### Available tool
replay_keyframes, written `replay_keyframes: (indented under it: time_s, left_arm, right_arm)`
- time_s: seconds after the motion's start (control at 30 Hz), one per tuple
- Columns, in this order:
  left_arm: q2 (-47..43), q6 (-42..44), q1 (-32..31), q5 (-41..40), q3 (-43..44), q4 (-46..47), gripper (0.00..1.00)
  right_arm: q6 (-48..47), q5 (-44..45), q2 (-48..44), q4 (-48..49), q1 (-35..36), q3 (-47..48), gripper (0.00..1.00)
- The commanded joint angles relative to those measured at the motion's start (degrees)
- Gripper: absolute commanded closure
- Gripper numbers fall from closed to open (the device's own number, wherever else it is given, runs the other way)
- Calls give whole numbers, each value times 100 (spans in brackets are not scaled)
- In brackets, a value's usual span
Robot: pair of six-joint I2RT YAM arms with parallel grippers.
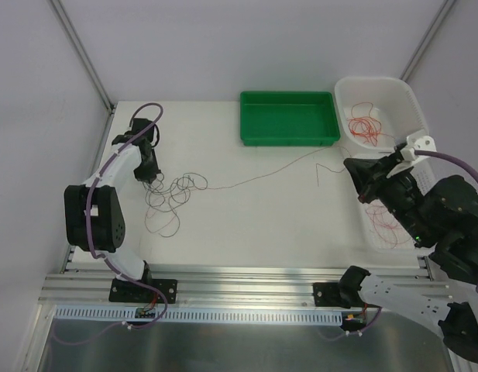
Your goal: Untangle the cables
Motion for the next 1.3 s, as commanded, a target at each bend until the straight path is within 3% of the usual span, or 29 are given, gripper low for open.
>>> replay_keyframes:
  time_s: [0.0, 0.1, 0.23, 0.4, 0.5, 0.6, 0.63, 0.83, 1.0, 1.27]
  left_arm:
    - [191, 83, 131, -654, 293, -246, 100]
    - [323, 57, 184, -673, 399, -369, 100]
    - [87, 13, 176, -60, 373, -369, 100]
    - [-230, -14, 0, 838, 320, -307, 100]
    - [-371, 30, -210, 935, 294, -299, 100]
    - [-485, 30, -360, 1032, 276, -299, 100]
    - [-512, 22, -395, 1058, 267, -299, 100]
    - [-600, 57, -852, 1094, 250, -290, 100]
    - [-582, 65, -914, 1094, 241, -298, 100]
    - [-600, 109, -958, 945, 232, -290, 100]
  right_arm:
    - [-55, 872, -229, -272, -16, 96, 99]
    - [138, 882, -229, -412, -25, -88, 99]
    - [507, 566, -36, -474, -16, -658, 99]
    - [1236, -119, 333, 210, -25, -2265, 94]
    - [1667, -340, 649, 798, -42, -3204, 85]
    - [1887, -437, 1167, 1142, -69, -3752, 66]
    - [1896, -437, 1316, 1161, -60, -3797, 54]
    - [1274, -1253, 2205, 1617, 10, -3465, 34]
    - [711, -1930, 2784, 2302, 63, -2963, 29]
    - [-309, -3064, 4524, 2954, 46, -1786, 29]
